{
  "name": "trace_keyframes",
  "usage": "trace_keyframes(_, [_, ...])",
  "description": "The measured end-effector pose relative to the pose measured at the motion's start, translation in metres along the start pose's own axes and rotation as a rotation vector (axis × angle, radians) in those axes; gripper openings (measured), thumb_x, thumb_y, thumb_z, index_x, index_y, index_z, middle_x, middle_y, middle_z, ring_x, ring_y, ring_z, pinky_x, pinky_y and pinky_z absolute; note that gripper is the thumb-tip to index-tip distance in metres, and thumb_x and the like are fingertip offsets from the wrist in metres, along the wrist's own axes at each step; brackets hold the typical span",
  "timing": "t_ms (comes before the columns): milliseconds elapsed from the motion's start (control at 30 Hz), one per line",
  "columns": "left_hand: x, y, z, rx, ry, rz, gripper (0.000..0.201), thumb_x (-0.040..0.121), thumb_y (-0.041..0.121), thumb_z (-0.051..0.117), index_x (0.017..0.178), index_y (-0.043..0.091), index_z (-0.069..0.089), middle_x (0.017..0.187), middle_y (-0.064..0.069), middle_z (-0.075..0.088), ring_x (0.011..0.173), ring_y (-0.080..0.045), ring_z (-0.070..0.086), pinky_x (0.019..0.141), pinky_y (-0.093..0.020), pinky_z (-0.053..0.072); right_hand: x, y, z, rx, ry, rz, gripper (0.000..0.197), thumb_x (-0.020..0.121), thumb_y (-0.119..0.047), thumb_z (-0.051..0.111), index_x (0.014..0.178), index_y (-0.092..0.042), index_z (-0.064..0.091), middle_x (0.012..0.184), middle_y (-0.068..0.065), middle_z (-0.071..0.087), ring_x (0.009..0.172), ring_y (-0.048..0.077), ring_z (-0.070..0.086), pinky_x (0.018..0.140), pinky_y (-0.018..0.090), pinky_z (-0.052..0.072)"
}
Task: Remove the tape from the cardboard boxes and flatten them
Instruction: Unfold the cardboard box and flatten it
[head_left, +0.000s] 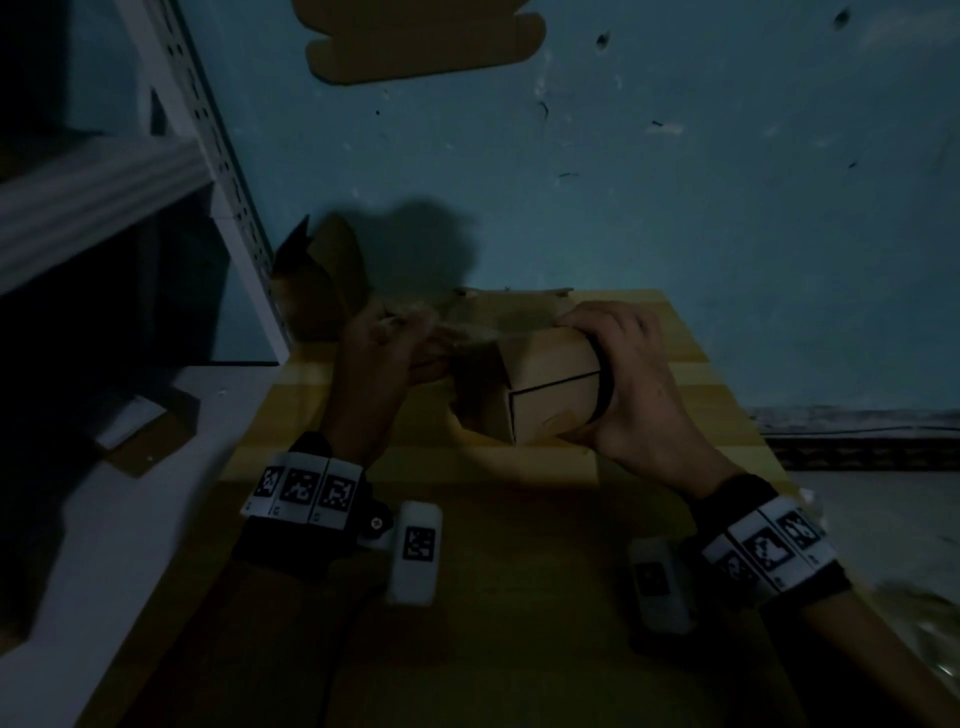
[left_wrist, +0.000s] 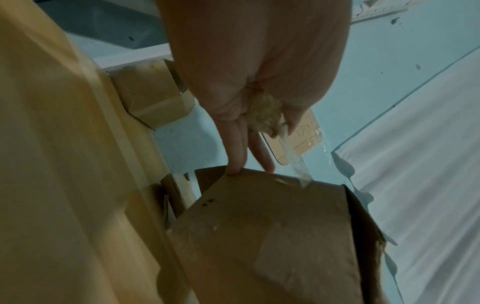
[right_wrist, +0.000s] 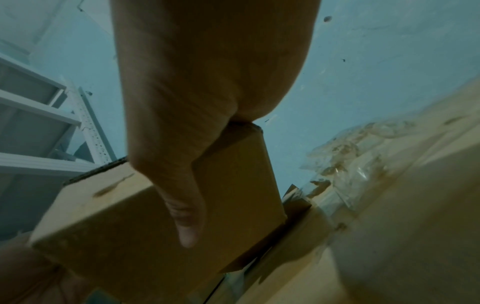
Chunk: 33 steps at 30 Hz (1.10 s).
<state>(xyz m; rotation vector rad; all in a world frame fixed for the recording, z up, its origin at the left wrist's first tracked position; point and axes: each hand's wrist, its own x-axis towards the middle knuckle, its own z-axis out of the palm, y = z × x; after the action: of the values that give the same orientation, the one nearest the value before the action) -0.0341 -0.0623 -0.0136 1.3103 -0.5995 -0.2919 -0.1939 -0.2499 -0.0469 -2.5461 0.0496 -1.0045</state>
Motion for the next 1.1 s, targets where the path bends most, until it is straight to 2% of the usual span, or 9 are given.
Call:
trace_keyframes(133, [0.003,0.001,-0.003,-0.081,0.007,-0.015,0.010,0.101,0.010,0.052,0.092,0.008,0.057,0.098,-0.018,0.071,0.087,-0.026,0.074,0.070,-0.034,0.060,0.000,0.000,0.000,0.074,0.016,0.049,0.093,0.057,-0.054,0.081,0.136,-0.015,0.051,0.137,0.000,0.050,0.128,0.028,0.042,0.106,0.020,0.029])
trace_keyframes(300, [0.006,0.003,-0.006,-0.223,0.005,-0.050,0.030,0.103,0.011,0.047,0.124,-0.010,0.048,0.107,-0.026,0.069,0.094,-0.033,0.072,0.085,-0.044,0.060,-0.001,-0.001,-0.003,0.178,0.029,0.134,0.096,0.052,-0.047,0.086,0.136,-0.022,0.047,0.134,-0.007,0.045,0.128,0.024,0.041,0.102,0.043,0.042])
trace_keyframes(400, [0.007,0.011,-0.013,-0.378,0.005,-0.062,0.023,0.105,0.013,0.041,0.113,-0.006,0.051,0.095,-0.016,0.074,0.091,-0.030,0.073,0.080,-0.041,0.061,-0.003,0.006,-0.001,0.336,0.050,0.214,0.100,0.048,-0.044,0.093,0.135,-0.033,0.043,0.137,-0.011,0.044,0.131,0.024,0.045,0.104,0.052,0.046])
trace_keyframes(467, [0.011,0.015,-0.020,-0.425,0.012,-0.050,0.024,0.106,0.013,0.037,0.105,-0.003,0.054,0.090,-0.012,0.076,0.087,-0.026,0.074,0.076,-0.036,0.061,-0.003,0.010,-0.001,0.447,0.063,0.279,0.104,0.048,-0.040,0.098,0.137,-0.034,0.043,0.142,-0.001,0.046,0.133,0.026,0.048,0.104,0.056,0.047])
trace_keyframes(667, [0.023,0.004,-0.037,-0.276,0.001,0.047,0.024,0.100,0.006,0.047,0.120,-0.007,0.047,0.104,0.002,0.076,0.098,-0.013,0.071,0.082,-0.024,0.056,-0.002,-0.001,-0.010,0.590,0.117,0.340,0.102,0.053,-0.031,0.096,0.139,-0.014,0.043,0.138,0.002,0.051,0.127,0.014,0.055,0.100,0.035,0.053])
trace_keyframes(767, [0.022,0.000,-0.033,-0.090,-0.091,0.122,0.036,0.087,-0.005,0.058,0.118,-0.020,0.046,0.095,0.020,0.073,0.091,0.004,0.067,0.081,-0.014,0.052,-0.001,-0.006,-0.009,0.635,0.117,0.348,0.102,0.055,-0.021,0.100,0.139,-0.010,0.043,0.138,0.003,0.053,0.126,0.012,0.056,0.098,0.028,0.052])
trace_keyframes(867, [0.012,0.003,-0.024,-0.012,-0.134,0.246,0.028,0.082,-0.014,0.065,0.107,-0.016,0.053,0.085,0.007,0.069,0.083,-0.008,0.069,0.078,-0.021,0.054,-0.002,-0.008,-0.009,0.695,0.112,0.352,0.096,0.060,-0.007,0.092,0.141,-0.005,0.041,0.139,0.008,0.053,0.125,0.012,0.057,0.094,0.022,0.052])
trace_keyframes(1000, [0.009,0.009,-0.019,-0.191,-0.286,0.173,0.044,0.073,0.026,0.081,0.098,0.003,0.052,0.085,-0.003,0.066,0.077,-0.021,0.066,0.076,-0.033,0.057,-0.003,-0.007,-0.011,0.753,0.092,0.363,0.101,0.058,-0.011,0.094,0.143,-0.006,0.040,0.141,0.011,0.052,0.130,0.021,0.055,0.096,0.032,0.055])
trace_keyframes(1100, [0.011,0.013,-0.014,-0.045,-0.256,0.110,0.051,0.076,0.040,0.083,0.094,0.006,0.049,0.082,0.002,0.063,0.074,-0.007,0.065,0.069,-0.021,0.054,-0.003,-0.006,-0.011,0.746,0.080,0.367,0.097,0.061,-0.001,0.092,0.143,-0.004,0.040,0.141,0.011,0.051,0.130,0.020,0.054,0.094,0.028,0.055])
